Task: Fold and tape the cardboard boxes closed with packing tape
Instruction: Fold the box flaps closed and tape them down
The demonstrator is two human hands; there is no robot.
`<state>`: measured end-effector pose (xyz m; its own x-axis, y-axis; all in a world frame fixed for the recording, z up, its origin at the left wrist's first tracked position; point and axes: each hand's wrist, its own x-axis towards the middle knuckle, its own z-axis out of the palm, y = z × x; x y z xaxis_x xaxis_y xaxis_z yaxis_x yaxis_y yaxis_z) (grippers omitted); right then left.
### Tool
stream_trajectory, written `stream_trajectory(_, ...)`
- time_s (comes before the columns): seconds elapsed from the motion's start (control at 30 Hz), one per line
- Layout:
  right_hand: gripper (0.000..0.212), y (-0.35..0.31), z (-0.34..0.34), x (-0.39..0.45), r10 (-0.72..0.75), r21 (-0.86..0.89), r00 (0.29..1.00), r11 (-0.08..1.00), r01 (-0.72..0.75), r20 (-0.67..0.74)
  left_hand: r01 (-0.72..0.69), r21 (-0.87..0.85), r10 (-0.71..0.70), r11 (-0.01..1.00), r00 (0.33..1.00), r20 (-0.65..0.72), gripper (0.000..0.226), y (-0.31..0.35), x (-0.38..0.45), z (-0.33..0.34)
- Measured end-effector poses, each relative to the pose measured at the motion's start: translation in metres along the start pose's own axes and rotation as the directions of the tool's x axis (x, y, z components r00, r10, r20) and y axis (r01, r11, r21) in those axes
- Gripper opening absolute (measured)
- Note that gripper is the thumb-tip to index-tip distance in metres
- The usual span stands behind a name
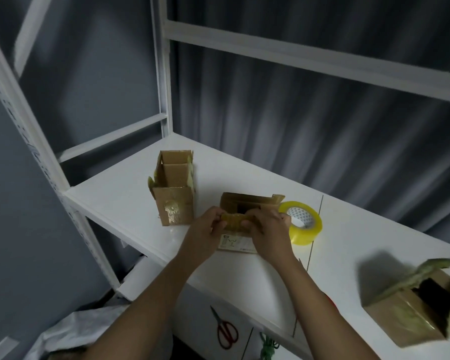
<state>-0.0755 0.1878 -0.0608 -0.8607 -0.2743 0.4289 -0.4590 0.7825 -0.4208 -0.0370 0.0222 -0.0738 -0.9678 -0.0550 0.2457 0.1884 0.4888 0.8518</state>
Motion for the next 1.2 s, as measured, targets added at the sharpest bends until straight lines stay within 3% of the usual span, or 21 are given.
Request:
stream_trajectory(0.33, 0.014, 0.000, 0.002, -0.003, -0.031, -0.042, 0.997, 0.999, 0.028, -0.072, 0.117, -0.107, -0.112, 0.987, 0.992, 0.049, 0.012, 0.006, 0.015, -0.001)
stream_trajectory(0.53, 0.019, -0.001, -0.006, -0.001, -0.080, -0.096, 0.997, 0.992, 0.082, 0.022, 0.049, 0.106, -0.061, 0.993, 0.992, 0.110, 0.005, 0.007, 0.019, 0.000)
stream_trajectory(0.63, 0.025, 0.008, -0.029, 0.011, -0.178, -0.089, 0.979, 0.981, 0.170, -0.095, 0.045, 0.174, -0.069, 0.984, 0.988, 0.138, 0.003, 0.008, 0.022, -0.002)
stream_trajectory(0.7, 0.021, 0.021, -0.049, 0.027, -0.134, -0.022, 0.978, 0.991, 0.132, -0.161, 0.051, 0.151, -0.078, 0.987, 0.981, 0.178, 0.005, 0.007, 0.028, -0.007)
stream_trajectory(0.73, 0.020, 0.027, -0.059, 0.035, -0.087, -0.009, 0.989, 0.996, 0.087, -0.120, 0.042, 0.149, -0.073, 0.988, 0.976, 0.203, 0.006, 0.007, 0.032, -0.010)
stream_trajectory(0.8, 0.028, 0.033, -0.069, 0.050, 0.024, -0.046, 0.992, 0.999, -0.019, 0.120, 0.013, 0.179, -0.058, 0.984, 0.967, 0.249, 0.006, 0.009, 0.038, -0.016)
stream_trajectory(0.9, 0.032, 0.026, -0.068, 0.069, 0.145, -0.148, 0.882, 0.985, -0.086, 0.448, -0.030, 0.289, -0.056, 0.957, 0.957, 0.283, 0.012, 0.013, 0.048, -0.024)
stream_trajectory(0.97, 0.015, 0.020, -0.065, 0.081, 0.163, -0.167, 0.850, 0.982, -0.090, 0.501, -0.079, 0.369, -0.010, 0.926, 0.972, 0.234, 0.017, 0.014, 0.053, -0.028)
stream_trajectory(1.07, 0.012, 0.017, -0.064, 0.092, 0.220, -0.148, 0.849, 0.975, -0.169, 0.480, -0.092, 0.520, 0.066, 0.849, 0.995, 0.068, 0.033, 0.023, 0.054, -0.031)
stream_trajectory(1.13, 0.012, 0.012, -0.063, 0.090, 0.290, -0.028, 0.839, 0.949, -0.313, 0.461, -0.103, 0.580, 0.126, 0.808, 0.992, 0.001, 0.039, 0.035, 0.048, -0.028)
stream_trajectory(1.2, 0.009, 0.003, -0.061, 0.079, 0.377, 0.201, 0.773, 0.821, -0.534, 0.511, -0.188, 0.540, 0.211, 0.820, 0.977, 0.021, 0.032, 0.047, 0.038, -0.021)
